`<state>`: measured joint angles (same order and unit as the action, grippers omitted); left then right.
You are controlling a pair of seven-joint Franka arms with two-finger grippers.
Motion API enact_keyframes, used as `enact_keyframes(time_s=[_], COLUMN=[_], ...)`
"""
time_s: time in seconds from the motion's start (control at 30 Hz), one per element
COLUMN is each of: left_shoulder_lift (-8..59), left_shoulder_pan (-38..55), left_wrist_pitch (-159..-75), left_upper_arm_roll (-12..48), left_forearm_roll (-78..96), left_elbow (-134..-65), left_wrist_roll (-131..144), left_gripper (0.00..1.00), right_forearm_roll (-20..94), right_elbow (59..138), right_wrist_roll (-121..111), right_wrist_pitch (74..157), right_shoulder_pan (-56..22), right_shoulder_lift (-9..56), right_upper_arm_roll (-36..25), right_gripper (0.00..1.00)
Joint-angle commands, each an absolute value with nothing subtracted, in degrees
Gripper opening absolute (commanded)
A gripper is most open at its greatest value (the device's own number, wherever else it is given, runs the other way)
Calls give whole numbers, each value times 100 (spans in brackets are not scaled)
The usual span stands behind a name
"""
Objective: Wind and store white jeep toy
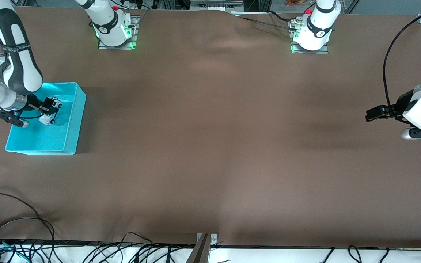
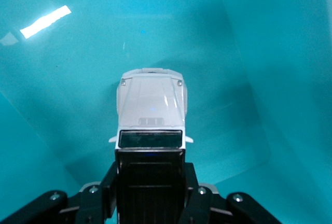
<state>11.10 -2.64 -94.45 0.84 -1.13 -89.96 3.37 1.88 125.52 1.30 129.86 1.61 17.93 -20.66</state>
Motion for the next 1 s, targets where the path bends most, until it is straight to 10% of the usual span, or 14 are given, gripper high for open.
enact_keyframes(time_s=[0.0,0.33,0.43,0.53,0.97], left_shoulder_lift=[1125,1125,1125,1125,1125], left_shoulder_pan=[-220,-220,-220,-220,-220], left_wrist_pitch=[-9457,-9457,-9457,-9457,-9580], left_upper_arm_roll=[26,26,26,26,26], left_forearm_roll=[0,0,0,0,-9], left_elbow=[-8947,-8956,-8956,-8956,-8965], left_wrist_roll=[281,281,281,281,272], left_gripper=[100,100,100,100,100], right_forearm_roll=[97,97,106,105,114], right_elbow=[12577,12586,12656,12700,12753], right_wrist_roll=[-140,-378,-378,-343,-237], right_wrist_pitch=[13245,13490,13596,13676,13026], right_shoulder_pan=[246,290,334,360,352], right_shoulder_lift=[1916,2223,2224,2215,1618], right_upper_arm_roll=[-2083,-2083,-2083,-2083,-2083], right_gripper=[0,10,37,100,100])
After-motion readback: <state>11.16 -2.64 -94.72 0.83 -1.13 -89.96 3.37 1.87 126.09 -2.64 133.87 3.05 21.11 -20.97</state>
